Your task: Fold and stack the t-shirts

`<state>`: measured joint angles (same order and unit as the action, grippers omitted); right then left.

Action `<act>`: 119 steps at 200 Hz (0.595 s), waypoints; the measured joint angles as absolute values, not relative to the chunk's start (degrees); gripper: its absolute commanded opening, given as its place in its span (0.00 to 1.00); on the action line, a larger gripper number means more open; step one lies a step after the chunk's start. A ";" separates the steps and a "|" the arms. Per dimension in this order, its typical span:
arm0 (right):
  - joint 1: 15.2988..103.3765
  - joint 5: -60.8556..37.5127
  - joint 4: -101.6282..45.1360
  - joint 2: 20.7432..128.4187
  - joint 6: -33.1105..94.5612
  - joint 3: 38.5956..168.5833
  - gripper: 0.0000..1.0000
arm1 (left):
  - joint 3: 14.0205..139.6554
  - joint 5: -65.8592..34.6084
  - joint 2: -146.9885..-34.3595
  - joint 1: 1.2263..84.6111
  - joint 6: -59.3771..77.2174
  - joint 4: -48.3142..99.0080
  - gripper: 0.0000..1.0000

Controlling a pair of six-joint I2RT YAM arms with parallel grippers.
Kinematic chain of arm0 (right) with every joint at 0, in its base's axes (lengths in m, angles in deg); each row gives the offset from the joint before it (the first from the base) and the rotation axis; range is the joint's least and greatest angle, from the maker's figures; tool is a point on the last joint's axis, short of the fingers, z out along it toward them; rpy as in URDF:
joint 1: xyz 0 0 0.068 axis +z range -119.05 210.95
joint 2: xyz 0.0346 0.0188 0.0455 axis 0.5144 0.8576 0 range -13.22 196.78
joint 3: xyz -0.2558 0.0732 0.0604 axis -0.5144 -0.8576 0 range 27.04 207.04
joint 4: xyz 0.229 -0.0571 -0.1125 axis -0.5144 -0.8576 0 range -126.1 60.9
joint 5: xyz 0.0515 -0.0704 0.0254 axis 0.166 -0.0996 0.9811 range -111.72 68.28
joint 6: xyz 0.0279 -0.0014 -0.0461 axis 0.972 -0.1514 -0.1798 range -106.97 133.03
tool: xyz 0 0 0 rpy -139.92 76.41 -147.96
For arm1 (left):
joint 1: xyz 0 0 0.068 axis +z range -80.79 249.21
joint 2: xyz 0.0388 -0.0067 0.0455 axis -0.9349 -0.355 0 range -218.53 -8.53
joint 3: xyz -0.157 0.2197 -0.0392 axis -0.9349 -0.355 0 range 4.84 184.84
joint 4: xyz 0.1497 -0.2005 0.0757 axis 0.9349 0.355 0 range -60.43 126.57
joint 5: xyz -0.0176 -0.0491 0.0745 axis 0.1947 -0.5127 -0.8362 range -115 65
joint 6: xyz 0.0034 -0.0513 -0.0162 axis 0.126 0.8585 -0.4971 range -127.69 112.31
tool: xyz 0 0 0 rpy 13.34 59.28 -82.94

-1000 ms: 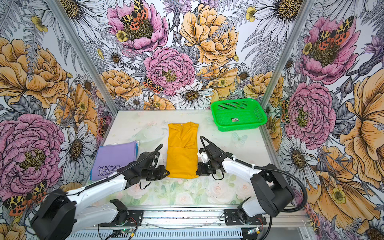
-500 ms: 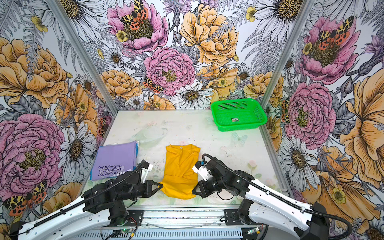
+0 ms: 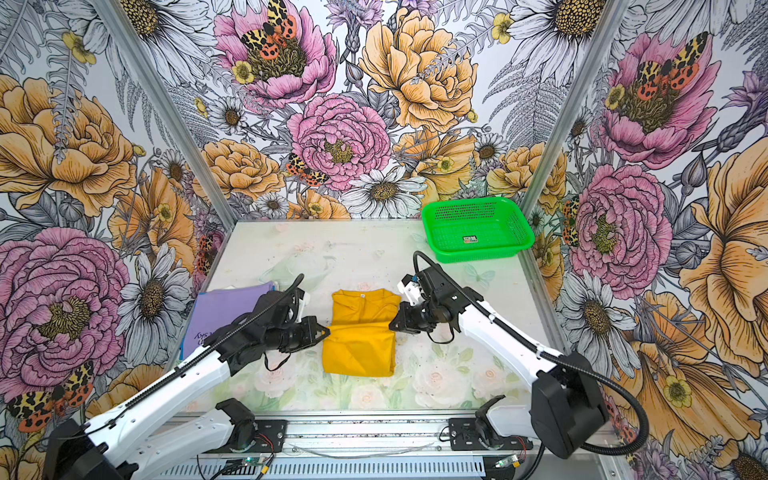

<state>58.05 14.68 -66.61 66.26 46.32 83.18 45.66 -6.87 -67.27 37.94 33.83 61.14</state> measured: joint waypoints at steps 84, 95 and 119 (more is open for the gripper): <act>48.65 19.40 -66.61 90.31 43.33 101.38 0.00 | 61.63 4.30 -94.27 50.25 23.89 55.65 0.00; 48.04 19.75 -66.59 92.51 43.35 102.96 0.00 | 63.56 5.40 -97.22 50.92 23.30 55.17 0.00; 46.99 20.34 -66.61 96.14 43.35 105.23 0.00 | 67.23 7.25 -102.68 51.52 22.27 54.56 0.00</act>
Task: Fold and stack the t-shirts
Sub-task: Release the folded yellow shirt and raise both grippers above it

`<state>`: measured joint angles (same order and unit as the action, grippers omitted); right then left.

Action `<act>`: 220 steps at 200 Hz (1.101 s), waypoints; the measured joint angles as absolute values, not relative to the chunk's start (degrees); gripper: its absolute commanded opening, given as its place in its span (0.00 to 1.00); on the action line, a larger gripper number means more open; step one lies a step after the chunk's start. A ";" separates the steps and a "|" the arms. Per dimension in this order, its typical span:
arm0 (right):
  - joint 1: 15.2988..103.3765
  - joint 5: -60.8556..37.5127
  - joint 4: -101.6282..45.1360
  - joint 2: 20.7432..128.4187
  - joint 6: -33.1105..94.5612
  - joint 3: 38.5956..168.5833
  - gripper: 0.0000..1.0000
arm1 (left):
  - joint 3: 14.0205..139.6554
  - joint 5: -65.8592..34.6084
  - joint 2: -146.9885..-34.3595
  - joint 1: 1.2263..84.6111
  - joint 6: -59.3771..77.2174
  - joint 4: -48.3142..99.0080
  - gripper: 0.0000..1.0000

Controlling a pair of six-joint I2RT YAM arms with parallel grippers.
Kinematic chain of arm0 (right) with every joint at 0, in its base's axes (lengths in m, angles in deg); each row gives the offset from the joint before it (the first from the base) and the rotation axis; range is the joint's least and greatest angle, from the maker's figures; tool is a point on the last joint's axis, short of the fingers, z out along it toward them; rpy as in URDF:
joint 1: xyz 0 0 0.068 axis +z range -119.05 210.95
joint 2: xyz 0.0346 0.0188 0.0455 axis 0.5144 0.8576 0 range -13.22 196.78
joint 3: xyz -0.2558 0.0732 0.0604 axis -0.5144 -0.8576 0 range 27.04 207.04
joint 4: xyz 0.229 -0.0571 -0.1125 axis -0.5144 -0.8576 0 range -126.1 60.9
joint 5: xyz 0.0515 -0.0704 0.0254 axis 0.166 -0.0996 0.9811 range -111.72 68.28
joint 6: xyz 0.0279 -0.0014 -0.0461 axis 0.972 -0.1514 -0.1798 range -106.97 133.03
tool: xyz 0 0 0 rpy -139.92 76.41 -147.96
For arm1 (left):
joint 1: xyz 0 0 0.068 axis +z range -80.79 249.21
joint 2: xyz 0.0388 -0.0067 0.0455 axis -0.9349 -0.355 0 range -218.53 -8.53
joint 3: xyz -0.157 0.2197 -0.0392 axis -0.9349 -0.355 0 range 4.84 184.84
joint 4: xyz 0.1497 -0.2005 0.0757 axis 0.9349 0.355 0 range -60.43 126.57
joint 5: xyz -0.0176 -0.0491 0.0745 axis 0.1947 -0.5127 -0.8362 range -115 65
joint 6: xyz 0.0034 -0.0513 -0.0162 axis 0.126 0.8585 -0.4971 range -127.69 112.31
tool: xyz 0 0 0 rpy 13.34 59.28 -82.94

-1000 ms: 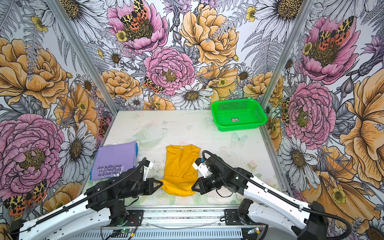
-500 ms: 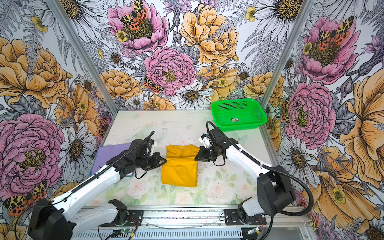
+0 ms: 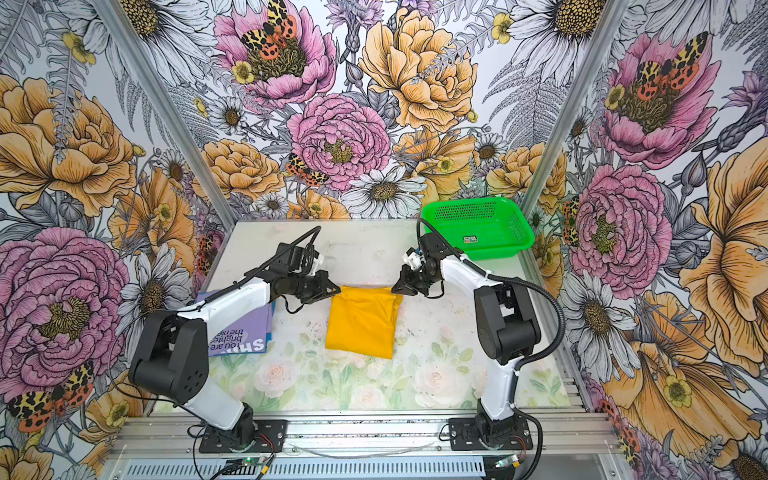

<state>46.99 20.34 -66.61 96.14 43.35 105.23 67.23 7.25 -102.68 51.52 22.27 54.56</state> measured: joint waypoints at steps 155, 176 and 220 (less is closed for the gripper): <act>49.17 10.96 -66.64 87.79 37.34 105.34 0.59 | 66.81 13.70 -105.30 53.59 25.33 42.34 0.98; 51.01 9.87 -66.57 90.46 37.34 105.60 0.59 | 64.85 13.61 -105.06 53.59 25.37 42.25 0.93; 51.99 4.10 -66.64 97.41 37.36 106.26 0.54 | 64.93 10.84 -105.63 53.57 23.75 43.83 0.76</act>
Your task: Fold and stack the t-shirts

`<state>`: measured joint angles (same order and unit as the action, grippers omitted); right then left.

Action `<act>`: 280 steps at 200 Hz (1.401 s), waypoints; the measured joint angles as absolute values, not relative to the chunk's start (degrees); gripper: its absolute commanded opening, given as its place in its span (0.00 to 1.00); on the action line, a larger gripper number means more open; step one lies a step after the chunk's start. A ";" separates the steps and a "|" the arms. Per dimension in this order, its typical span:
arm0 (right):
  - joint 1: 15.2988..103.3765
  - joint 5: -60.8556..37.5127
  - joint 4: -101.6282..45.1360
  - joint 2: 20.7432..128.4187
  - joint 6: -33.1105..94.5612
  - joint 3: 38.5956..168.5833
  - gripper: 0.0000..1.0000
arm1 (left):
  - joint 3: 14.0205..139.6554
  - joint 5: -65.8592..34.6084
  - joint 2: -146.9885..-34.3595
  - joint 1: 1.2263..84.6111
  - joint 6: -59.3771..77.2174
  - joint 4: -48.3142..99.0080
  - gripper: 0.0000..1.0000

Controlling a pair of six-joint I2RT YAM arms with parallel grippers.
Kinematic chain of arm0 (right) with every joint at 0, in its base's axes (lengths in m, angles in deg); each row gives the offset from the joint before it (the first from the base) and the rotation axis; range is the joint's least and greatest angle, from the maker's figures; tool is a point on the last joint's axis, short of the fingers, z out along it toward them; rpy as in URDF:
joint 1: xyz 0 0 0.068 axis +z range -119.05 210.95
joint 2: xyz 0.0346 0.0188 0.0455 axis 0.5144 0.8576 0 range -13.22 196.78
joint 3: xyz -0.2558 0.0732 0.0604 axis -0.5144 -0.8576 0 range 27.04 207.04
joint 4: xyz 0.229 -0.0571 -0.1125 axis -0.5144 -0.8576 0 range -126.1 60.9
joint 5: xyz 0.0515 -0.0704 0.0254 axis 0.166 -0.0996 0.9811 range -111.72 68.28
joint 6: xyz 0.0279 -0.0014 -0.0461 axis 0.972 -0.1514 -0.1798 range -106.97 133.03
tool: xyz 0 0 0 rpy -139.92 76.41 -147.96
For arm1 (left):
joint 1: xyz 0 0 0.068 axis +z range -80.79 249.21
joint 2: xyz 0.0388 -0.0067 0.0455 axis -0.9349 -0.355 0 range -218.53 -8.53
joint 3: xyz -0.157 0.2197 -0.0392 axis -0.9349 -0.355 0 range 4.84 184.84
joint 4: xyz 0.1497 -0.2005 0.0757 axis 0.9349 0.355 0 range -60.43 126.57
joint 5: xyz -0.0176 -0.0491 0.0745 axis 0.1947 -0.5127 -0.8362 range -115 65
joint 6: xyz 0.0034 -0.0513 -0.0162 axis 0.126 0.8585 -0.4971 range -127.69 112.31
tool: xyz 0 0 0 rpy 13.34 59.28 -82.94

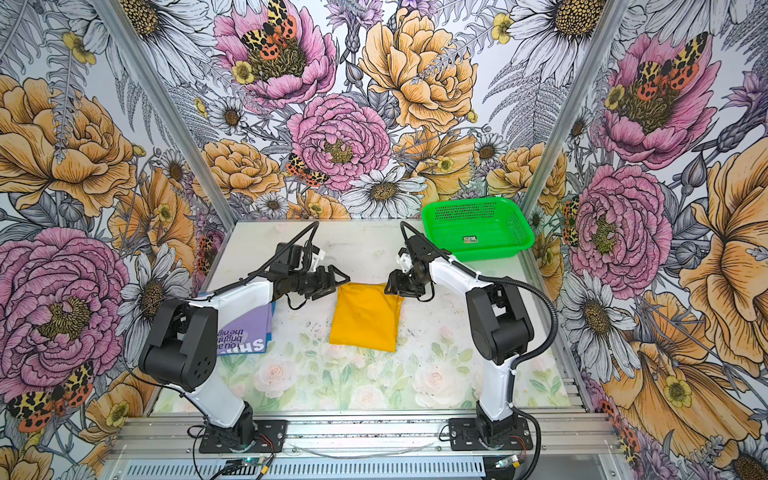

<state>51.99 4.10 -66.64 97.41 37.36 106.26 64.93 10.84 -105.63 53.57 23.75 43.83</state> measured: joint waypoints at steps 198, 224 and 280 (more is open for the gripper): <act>50.07 0.97 -65.96 90.44 38.00 105.12 0.01 | 78.94 1.13 -117.30 49.83 16.72 54.34 0.00; 48.87 1.06 -65.89 92.08 37.67 105.45 0.20 | 80.84 1.53 -118.88 49.99 16.74 54.60 0.47; 53.24 5.74 -64.01 94.17 34.46 105.73 0.53 | 79.56 3.36 -117.41 51.52 16.96 51.39 0.99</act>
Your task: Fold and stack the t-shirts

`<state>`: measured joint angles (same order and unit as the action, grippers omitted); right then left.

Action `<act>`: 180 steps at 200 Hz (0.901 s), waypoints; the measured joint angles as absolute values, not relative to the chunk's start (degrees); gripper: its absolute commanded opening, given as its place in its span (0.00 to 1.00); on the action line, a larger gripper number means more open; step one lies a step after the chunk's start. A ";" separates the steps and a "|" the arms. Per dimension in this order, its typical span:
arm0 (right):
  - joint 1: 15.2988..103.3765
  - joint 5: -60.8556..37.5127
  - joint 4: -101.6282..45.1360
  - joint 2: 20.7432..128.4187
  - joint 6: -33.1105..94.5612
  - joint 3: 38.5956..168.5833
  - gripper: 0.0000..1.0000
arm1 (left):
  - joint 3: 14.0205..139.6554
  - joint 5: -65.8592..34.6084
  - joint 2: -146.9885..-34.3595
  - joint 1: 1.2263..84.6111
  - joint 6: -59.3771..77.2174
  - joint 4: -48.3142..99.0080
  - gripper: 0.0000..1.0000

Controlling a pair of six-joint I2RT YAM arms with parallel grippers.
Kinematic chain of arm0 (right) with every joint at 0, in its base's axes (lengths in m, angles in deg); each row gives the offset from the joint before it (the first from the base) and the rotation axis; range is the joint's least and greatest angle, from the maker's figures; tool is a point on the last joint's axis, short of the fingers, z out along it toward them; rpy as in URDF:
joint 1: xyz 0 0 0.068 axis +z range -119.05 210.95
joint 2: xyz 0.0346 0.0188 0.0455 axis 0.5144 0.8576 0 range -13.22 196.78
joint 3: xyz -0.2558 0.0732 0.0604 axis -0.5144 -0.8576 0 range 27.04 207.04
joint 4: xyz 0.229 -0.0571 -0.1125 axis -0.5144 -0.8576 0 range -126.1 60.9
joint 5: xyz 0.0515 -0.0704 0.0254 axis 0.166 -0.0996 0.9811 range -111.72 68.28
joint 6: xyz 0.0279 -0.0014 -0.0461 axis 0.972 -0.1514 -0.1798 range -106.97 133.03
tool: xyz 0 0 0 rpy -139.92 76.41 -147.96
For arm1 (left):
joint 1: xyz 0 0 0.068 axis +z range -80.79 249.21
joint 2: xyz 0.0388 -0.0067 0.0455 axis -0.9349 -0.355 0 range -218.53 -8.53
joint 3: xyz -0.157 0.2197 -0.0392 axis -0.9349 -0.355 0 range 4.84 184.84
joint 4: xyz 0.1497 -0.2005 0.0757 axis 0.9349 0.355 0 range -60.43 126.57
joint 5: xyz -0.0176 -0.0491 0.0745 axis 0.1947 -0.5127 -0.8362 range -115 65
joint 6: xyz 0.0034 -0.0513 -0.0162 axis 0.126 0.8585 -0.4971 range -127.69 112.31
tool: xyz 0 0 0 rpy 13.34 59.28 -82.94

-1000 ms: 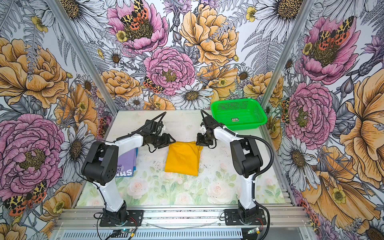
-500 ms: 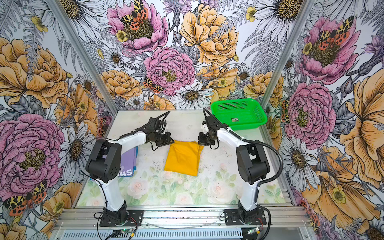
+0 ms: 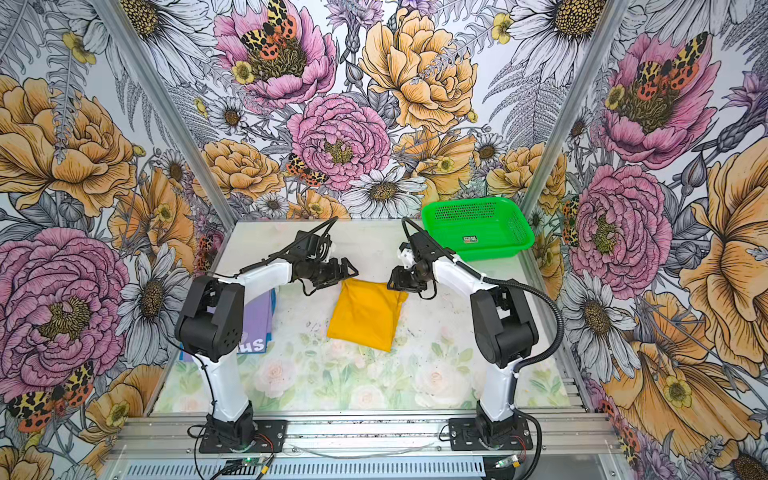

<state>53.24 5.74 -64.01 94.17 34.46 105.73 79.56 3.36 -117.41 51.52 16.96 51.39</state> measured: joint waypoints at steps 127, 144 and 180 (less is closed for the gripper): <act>53.35 7.20 -53.96 107.68 39.09 110.28 0.55 | 47.32 9.11 -103.16 43.97 31.58 27.41 0.99; 53.30 7.01 -53.76 107.68 38.81 110.39 0.60 | 45.07 8.39 -100.78 43.91 32.91 26.02 0.99; 53.28 5.72 -53.63 102.00 35.53 106.26 0.88 | 45.59 8.59 -100.65 44.41 33.39 26.87 0.99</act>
<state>53.28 5.72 -53.63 102.00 35.53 106.26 45.59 8.59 -100.65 44.41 33.39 26.87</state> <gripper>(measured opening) 0.761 0.988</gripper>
